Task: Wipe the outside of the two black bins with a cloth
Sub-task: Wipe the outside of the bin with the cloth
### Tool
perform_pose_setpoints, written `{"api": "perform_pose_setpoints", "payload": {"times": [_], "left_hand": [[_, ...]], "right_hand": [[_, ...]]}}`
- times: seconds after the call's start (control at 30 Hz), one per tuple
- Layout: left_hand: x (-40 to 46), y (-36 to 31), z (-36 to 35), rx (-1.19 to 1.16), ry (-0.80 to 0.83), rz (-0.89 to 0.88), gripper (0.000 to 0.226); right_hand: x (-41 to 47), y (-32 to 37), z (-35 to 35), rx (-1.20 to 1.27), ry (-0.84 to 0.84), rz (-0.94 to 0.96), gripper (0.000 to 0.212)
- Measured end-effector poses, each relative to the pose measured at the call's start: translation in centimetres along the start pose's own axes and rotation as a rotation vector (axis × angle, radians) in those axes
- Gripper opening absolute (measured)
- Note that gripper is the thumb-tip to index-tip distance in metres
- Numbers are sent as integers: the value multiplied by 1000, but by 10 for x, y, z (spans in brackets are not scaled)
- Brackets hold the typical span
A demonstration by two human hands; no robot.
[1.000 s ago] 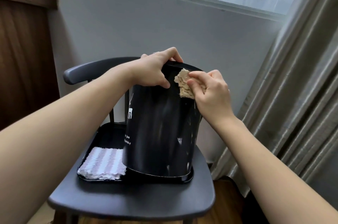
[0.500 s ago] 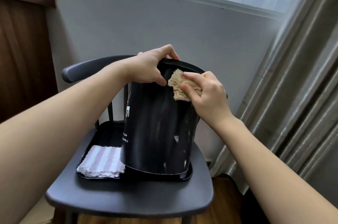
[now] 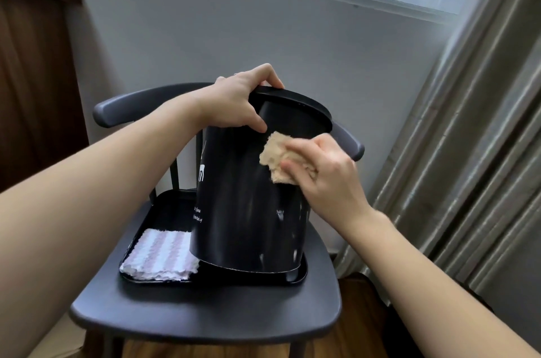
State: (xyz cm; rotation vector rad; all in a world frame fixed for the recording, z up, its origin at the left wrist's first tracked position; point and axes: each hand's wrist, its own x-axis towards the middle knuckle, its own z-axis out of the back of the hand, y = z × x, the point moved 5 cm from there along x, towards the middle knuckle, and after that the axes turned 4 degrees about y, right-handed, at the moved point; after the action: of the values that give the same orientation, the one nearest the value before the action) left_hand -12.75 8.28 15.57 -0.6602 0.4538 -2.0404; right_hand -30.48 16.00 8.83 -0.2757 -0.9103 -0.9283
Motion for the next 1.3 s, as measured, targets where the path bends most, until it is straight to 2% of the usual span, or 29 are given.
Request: {"api": "perform_pose_setpoints", "payload": {"times": [0.17,0.23,0.37,0.43,0.57,0.67,0.73,0.87,1.07,1.17,1.3], "left_hand": [[1,2,1,-15,-7,5,61],[1,2,1,-13,-6,4,61],[1,1,0,-14,-1,17,62],[1,0,-1,-20,6,22,62],[1,-1,-1,-25,15,21,62],[2,0,0,-16,10,16,62],[3,2,1,-6,-1,17,62],[4,3,1,10,-15,24,62],[4,6,3,-6,-11,21,60],[3,8,4,-20,-19,26,60],[0,10,4,-42,-17,30,60]], "right_hand": [[-53,14,-16,41,159,175,33],[-52,13,-16,23,154,193,33],[-32,4,-9,16,30,10,33],[-38,6,-11,25,37,4,33],[-85,22,-24,53,211,186,30],[-96,26,-27,13,290,245,27],[-83,25,-23,-7,231,229,26],[-58,15,-14,19,42,39,28],[-112,23,-32,75,209,195,27],[-107,16,-30,79,158,184,28],[-91,3,-25,115,28,52,30]]}}
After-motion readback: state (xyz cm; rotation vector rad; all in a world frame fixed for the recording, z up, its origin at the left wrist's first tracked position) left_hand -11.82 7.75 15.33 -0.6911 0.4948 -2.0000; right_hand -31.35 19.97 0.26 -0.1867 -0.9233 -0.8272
